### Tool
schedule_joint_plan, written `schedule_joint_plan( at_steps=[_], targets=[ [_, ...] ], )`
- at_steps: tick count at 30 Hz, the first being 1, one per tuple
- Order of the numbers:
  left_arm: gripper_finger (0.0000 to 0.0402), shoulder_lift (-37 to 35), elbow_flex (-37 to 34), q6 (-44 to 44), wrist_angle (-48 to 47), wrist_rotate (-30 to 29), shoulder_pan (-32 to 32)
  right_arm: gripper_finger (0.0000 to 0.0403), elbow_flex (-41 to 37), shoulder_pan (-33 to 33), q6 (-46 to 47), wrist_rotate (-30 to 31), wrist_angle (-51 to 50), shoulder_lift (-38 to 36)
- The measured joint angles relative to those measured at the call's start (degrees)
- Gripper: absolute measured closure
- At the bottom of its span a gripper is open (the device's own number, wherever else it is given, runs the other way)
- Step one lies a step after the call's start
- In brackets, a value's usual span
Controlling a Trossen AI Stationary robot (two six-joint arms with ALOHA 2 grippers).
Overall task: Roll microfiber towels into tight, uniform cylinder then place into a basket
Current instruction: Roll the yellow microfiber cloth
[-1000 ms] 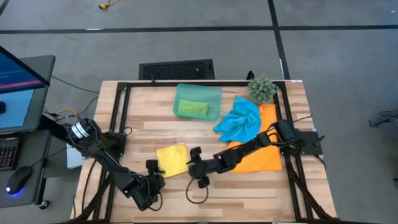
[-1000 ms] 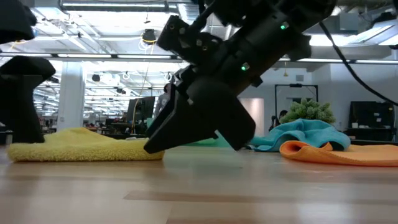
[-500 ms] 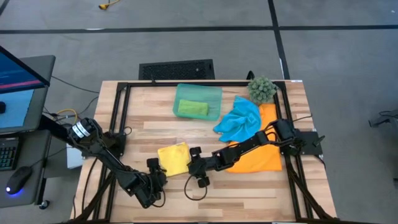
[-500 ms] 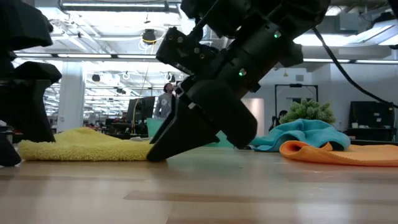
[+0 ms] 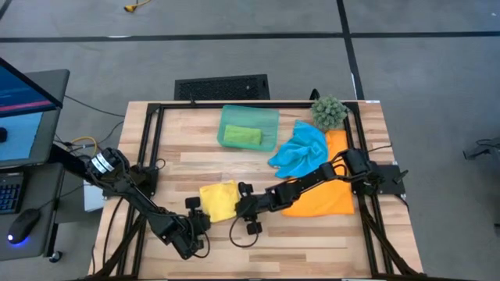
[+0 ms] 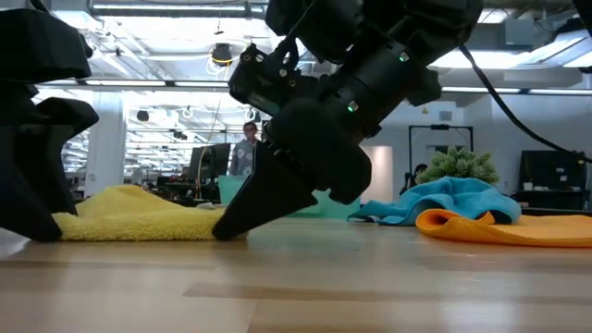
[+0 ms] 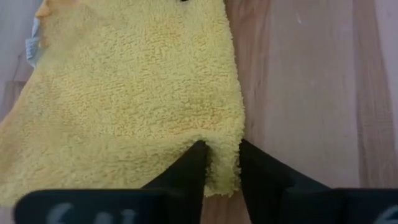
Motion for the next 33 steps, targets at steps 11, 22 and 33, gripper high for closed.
schedule_joint_plan(
  at_steps=[11, 22, 33],
  targets=[
    [0.0397, -5.28, 0.94, -4.40, -1.19, 6.84, 0.36, 0.0392, 3.56, 0.13, 1.64, -12.98, -3.62, -0.86],
    [0.0395, -6.33, 1.12, -11.27, -1.70, 17.65, 5.75, 0.0392, 7.34, -0.19, 12.33, -13.99, -9.37, -1.10],
    [0.0398, -9.09, 1.12, -9.39, -1.64, 22.20, 8.61, 0.0390, 7.41, -1.07, 16.72, -18.09, -11.65, -1.28]
  ],
)
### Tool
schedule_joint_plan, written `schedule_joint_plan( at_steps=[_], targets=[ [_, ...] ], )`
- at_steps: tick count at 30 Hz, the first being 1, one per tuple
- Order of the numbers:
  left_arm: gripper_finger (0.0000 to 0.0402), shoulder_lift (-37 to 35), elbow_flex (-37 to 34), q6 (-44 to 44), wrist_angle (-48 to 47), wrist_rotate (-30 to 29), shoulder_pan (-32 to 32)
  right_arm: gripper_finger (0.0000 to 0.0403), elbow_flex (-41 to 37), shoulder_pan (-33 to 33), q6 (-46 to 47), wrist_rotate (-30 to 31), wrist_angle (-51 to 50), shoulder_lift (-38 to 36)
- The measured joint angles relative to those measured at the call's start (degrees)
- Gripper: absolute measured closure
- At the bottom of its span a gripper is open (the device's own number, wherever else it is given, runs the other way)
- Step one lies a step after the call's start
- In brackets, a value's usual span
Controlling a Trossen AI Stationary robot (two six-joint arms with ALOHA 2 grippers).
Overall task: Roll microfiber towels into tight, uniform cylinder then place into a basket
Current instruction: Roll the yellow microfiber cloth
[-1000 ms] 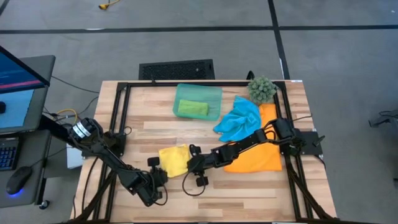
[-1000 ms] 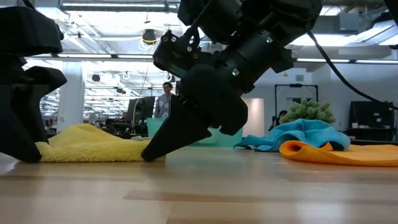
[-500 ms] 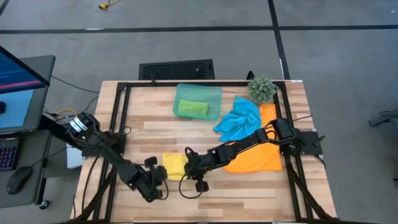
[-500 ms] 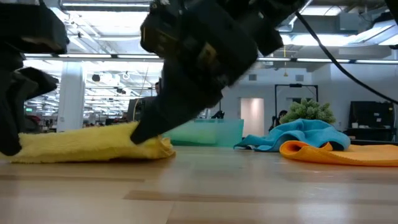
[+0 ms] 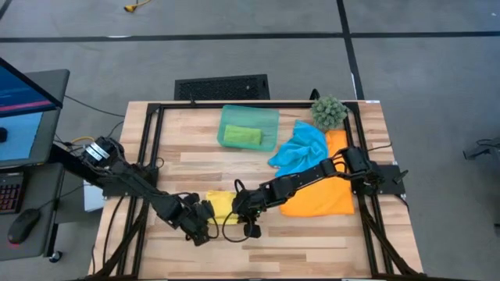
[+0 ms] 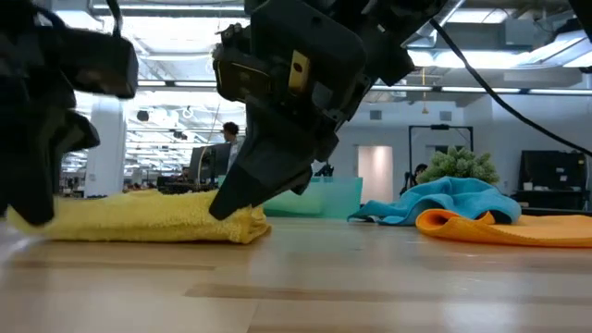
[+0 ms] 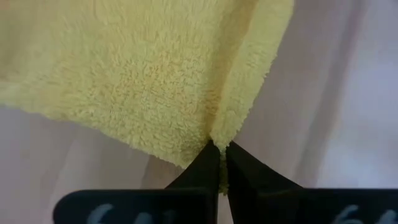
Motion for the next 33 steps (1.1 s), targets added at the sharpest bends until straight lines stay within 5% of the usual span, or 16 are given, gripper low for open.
schedule_joint_plan(
  at_steps=[11, 25, 33],
  targets=[
    [0.0398, -5.27, 0.02, -4.76, -5.67, -0.16, 2.70, 0.0392, 0.09, -1.30, 6.43, 0.06, 0.01, -0.11],
    [0.0394, -5.08, -0.22, 0.68, -7.66, -1.50, 9.04, 0.0396, 0.02, -1.92, 12.55, 0.43, -0.88, 0.02],
    [0.0321, -5.08, -0.31, 3.86, -8.64, -1.92, 9.12, 0.0395, -0.17, -1.66, 12.17, -0.80, -2.10, 0.26]
  ],
)
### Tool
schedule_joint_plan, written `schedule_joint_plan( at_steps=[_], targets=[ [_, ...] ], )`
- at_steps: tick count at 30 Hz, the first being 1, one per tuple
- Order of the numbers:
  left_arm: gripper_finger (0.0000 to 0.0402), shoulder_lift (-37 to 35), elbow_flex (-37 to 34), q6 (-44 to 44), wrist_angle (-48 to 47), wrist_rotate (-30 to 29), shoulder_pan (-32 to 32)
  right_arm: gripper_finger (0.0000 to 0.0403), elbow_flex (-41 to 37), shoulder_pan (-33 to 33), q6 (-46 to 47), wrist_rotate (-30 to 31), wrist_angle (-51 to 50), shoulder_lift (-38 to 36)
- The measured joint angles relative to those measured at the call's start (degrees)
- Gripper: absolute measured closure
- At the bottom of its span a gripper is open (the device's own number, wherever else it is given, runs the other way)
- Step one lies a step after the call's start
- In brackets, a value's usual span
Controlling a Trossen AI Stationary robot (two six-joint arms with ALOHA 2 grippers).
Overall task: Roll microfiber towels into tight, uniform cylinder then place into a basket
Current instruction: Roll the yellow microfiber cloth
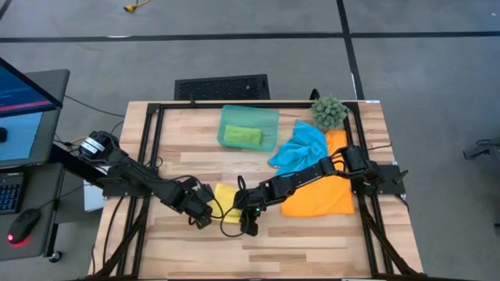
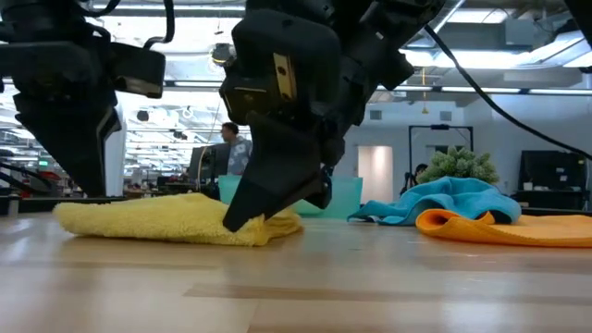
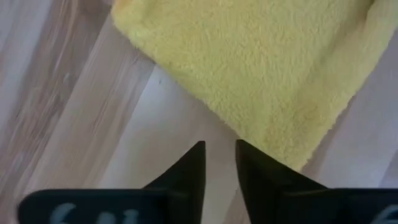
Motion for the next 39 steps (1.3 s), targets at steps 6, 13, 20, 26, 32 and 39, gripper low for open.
schedule_joint_plan(
  at_steps=[6, 13, 20, 26, 32, 39],
  targets=[
    [0.0270, 0.00, -0.02, 4.12, -0.29, 1.88, -0.35, 0.0393, 0.02, -0.15, -0.08, 0.63, 0.22, 0.00],
    [0.0271, -0.12, 1.29, 8.36, -0.98, -0.29, -6.26, 0.0396, 0.02, -0.13, -0.45, 0.66, 0.39, 0.00],
    [0.0282, 0.11, -0.78, 16.23, 7.25, -15.11, -16.27, 0.0390, 0.07, -0.13, -1.71, 0.83, 0.43, 0.00],
    [0.0273, 3.09, -0.96, 20.84, 10.20, -14.57, -15.83, 0.0376, 0.07, 0.26, -5.21, 1.10, 0.82, -0.02],
    [0.0228, 7.10, -0.96, 21.84, 11.03, -13.40, -12.62, 0.0323, 0.09, 0.35, -5.37, 2.87, 0.80, -0.02],
    [0.0201, 10.31, -0.71, 19.98, 11.45, -11.08, -9.98, 0.0279, 0.13, 0.33, -5.39, 3.06, 0.80, -0.02]
  ],
)
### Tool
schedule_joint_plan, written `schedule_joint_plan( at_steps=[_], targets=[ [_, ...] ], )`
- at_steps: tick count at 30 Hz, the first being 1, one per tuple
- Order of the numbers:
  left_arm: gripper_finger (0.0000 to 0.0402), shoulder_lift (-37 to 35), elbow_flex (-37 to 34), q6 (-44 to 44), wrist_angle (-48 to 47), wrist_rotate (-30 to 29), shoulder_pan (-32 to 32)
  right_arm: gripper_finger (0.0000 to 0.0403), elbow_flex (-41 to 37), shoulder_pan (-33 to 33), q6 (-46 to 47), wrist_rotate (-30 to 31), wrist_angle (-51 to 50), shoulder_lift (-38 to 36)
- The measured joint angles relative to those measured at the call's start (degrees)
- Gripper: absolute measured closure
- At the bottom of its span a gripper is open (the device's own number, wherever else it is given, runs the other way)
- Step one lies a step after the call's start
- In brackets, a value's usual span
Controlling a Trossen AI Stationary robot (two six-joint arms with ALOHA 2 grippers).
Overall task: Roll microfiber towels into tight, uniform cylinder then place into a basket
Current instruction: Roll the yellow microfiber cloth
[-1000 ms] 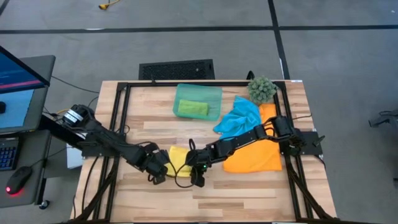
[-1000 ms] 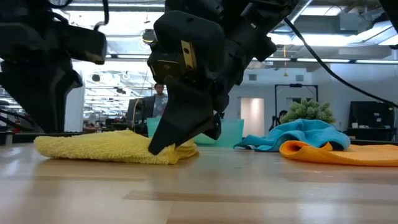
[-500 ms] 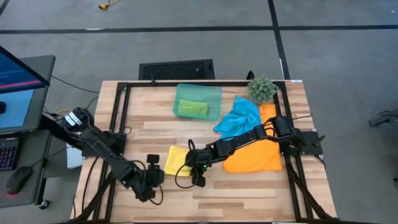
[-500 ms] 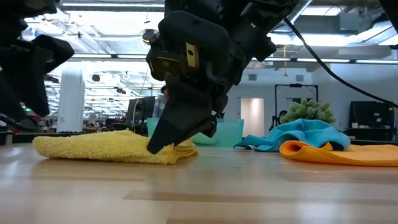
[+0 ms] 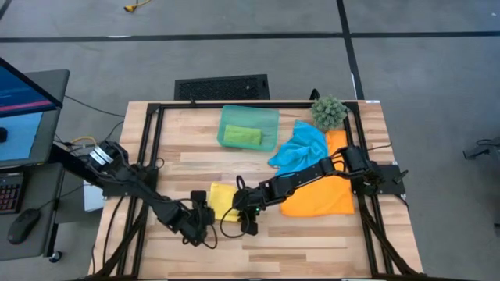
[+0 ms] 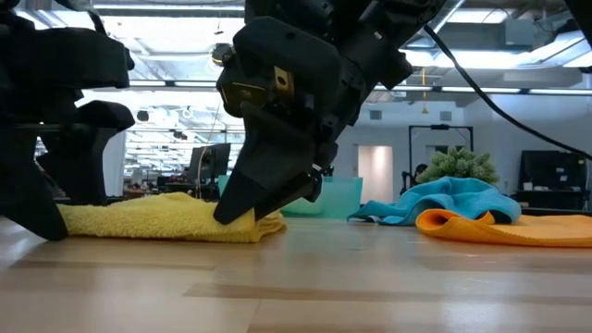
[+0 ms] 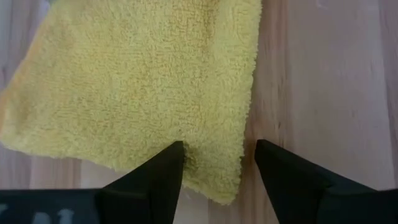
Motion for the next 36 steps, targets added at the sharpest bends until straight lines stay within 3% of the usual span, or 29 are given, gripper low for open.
schedule_joint_plan(
  at_steps=[7, 16, 20, 30, 36],
  targets=[
    [0.0237, 0.79, 0.07, -3.07, -0.11, 1.51, 0.08, 0.0278, 0.04, -0.09, -3.98, -0.98, -0.27, 0.00],
    [0.0387, 1.08, 0.85, -7.93, 0.05, 4.15, 0.17, 0.0291, 0.04, -0.24, -8.44, -2.38, -6.36, -3.18],
    [0.0389, 1.07, 2.63, -11.04, -0.66, 6.64, 0.43, 0.0292, 0.04, 1.08, -13.12, -2.34, -7.06, -5.78],
    [0.0397, -1.46, 4.58, -15.26, 1.33, 24.54, 5.01, 0.0291, 0.09, 8.59, -34.31, -1.74, -3.84, -7.76],
    [0.0399, -2.24, 4.66, -16.24, 3.40, 30.38, 7.41, 0.0291, 0.02, 11.00, -40.62, 9.52, -5.38, -7.61]
  ],
)
